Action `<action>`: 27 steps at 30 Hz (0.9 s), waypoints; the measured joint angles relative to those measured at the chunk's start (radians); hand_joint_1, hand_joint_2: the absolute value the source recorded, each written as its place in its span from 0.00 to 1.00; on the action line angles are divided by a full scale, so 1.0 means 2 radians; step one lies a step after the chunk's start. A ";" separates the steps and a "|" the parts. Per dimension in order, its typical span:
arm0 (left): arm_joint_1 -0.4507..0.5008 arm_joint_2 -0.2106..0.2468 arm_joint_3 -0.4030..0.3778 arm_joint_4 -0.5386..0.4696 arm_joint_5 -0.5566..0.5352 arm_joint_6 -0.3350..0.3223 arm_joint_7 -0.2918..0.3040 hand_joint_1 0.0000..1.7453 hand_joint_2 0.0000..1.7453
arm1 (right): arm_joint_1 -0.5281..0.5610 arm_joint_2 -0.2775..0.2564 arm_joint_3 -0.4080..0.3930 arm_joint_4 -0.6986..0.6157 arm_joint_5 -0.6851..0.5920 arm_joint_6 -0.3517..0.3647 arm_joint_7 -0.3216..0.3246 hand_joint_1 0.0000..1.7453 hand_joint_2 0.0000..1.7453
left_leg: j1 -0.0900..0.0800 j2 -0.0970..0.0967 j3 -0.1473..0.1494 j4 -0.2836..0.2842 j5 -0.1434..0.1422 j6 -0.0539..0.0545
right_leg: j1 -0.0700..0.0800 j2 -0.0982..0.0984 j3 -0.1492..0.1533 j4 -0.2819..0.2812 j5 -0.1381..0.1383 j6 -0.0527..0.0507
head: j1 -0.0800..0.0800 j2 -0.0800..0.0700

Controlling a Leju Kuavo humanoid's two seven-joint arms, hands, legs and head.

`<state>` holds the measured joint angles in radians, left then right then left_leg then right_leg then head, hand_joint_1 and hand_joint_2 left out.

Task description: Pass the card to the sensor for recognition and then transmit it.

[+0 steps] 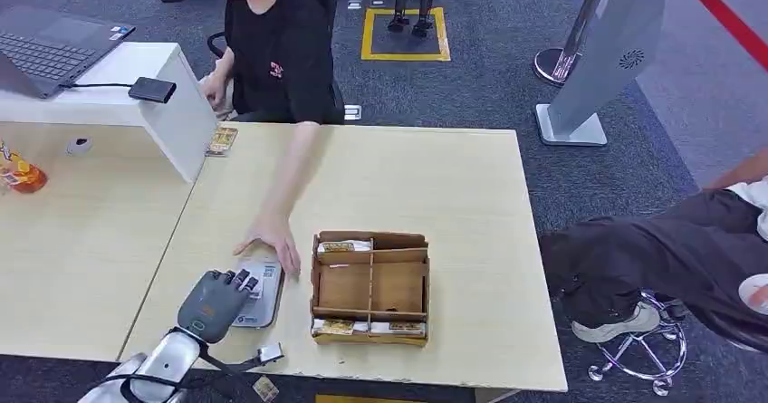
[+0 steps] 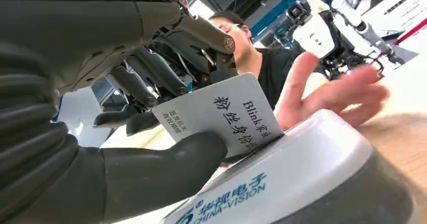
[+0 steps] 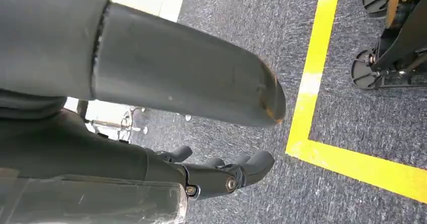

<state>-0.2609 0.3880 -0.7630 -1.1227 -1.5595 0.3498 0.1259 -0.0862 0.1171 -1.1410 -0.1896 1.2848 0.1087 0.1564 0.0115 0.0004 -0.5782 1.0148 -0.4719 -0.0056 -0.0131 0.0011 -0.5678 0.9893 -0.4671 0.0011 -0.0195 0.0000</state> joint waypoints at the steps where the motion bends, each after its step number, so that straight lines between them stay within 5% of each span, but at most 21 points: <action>1: -0.001 0.000 0.000 0.000 0.000 -0.002 -0.001 1.00 1.00 | 0.000 0.000 0.000 0.000 0.000 0.000 0.000 0.00 0.00 | 0.000 0.000 0.000 0.000 0.000 0.000 | 0.000 0.000 0.000 0.000 0.000 0.000 | 0.000 0.000; 24: -0.009 0.000 0.000 0.000 0.008 -0.023 -0.015 1.00 1.00 | 0.000 0.000 0.000 0.000 -0.001 0.002 0.000 0.00 0.00 | 0.000 0.000 0.000 0.000 0.000 0.000 | 0.000 0.000 0.000 0.000 0.000 0.000 | 0.000 0.000; 27: -0.017 0.000 0.000 0.000 0.023 -0.055 -0.036 1.00 1.00 | 0.000 0.000 0.000 0.000 -0.001 0.003 0.000 0.00 0.00 | 0.000 0.000 0.000 0.000 0.000 0.000 | 0.000 0.000 0.000 0.000 0.000 0.000 | 0.000 0.000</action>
<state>-0.2954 0.3880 -0.7637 -1.1227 -1.5137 0.2400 0.0530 -0.0864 0.1167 -1.1410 -0.1896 1.2825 0.1141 0.1564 0.0115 0.0004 -0.5780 1.0147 -0.4719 -0.0057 -0.0131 0.0011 -0.5676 0.9893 -0.4671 0.0010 -0.0195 0.0000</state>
